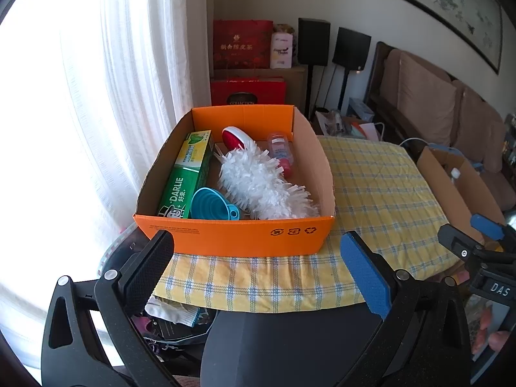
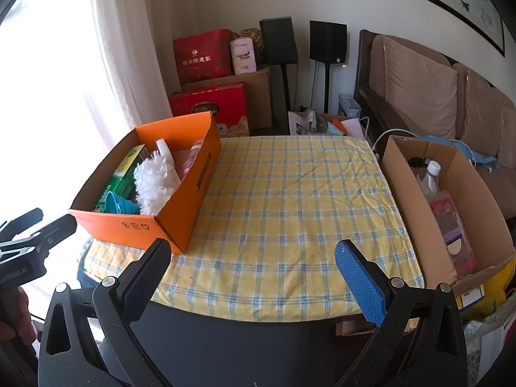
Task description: Organize objects
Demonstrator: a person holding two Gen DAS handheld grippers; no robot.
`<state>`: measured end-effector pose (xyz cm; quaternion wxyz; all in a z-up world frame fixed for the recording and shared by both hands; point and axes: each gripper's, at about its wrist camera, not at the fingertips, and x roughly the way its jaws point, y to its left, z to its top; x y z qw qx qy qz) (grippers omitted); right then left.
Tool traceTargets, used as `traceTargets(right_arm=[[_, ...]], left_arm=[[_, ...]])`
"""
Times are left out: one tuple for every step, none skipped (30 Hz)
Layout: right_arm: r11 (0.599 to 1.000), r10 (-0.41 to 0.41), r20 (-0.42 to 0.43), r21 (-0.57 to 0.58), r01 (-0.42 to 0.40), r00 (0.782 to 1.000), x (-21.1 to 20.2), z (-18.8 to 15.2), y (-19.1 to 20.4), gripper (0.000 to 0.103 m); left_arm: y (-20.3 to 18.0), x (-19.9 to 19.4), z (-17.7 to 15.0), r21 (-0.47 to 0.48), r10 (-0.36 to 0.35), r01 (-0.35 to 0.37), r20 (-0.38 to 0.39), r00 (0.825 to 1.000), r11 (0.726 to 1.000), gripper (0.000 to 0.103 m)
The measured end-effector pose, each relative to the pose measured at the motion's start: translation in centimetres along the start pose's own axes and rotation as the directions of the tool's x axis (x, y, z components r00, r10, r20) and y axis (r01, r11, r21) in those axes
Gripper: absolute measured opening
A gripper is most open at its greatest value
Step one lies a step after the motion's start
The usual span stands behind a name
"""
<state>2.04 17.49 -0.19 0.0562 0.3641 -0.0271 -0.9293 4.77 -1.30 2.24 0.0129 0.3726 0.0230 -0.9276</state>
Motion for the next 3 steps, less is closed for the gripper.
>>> traceTargets(right_arm=[[1.000, 0.000, -0.001, -0.001, 0.000, 1.000, 0.03, -0.04, 0.01, 0.103], [1.000, 0.000, -0.002, -0.001, 0.000, 1.000, 0.04, -0.07, 0.03, 0.103], [1.000, 0.001, -0.003, -0.002, -0.001, 1.000, 0.09, -0.09, 0.05, 0.103]], left_arm=[[0.02, 0.01, -0.01, 0.002, 0.001, -0.001, 0.001, 1.000, 1.000, 0.103], [-0.02, -0.02, -0.01, 0.004, 0.001, -0.001, 0.000, 1.000, 1.000, 0.103], [-0.08, -0.01, 0.02, 0.005, -0.001, 0.001, -0.004, 1.000, 1.000, 0.103]])
